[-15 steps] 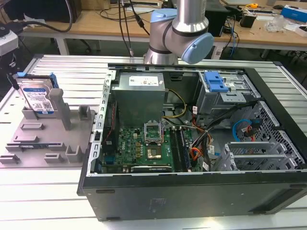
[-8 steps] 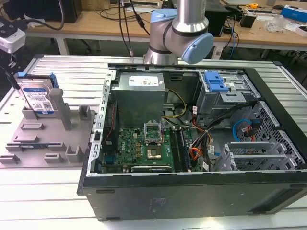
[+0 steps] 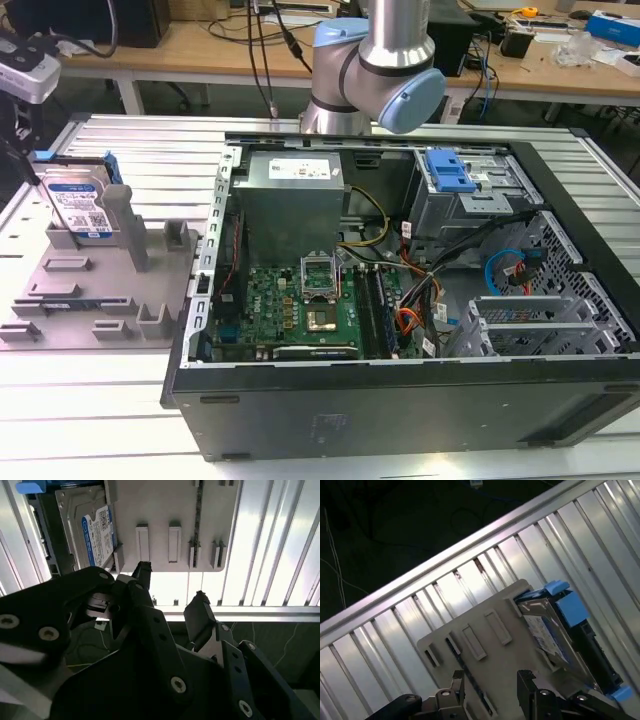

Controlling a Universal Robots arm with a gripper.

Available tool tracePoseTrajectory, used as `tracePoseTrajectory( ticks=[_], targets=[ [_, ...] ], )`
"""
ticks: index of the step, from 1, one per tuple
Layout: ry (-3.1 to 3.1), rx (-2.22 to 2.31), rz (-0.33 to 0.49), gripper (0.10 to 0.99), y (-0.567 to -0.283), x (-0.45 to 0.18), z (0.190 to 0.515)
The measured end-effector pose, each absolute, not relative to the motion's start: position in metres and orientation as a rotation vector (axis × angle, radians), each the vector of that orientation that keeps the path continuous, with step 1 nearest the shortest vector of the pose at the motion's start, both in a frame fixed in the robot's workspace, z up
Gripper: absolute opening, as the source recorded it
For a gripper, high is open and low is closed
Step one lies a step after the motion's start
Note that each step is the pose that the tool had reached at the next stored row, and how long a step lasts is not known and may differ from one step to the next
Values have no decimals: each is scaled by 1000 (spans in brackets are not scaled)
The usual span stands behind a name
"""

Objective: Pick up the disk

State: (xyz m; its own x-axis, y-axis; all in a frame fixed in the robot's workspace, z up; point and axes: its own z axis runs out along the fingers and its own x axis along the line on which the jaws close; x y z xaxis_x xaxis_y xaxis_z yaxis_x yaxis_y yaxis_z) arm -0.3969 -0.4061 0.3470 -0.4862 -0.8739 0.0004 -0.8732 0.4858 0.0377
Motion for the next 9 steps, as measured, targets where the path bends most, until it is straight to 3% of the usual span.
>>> tracePoseTrajectory(
  ticks=[9],
  targets=[
    [-2487, 1882, -46, 541, -406, -397, 345]
  ],
)
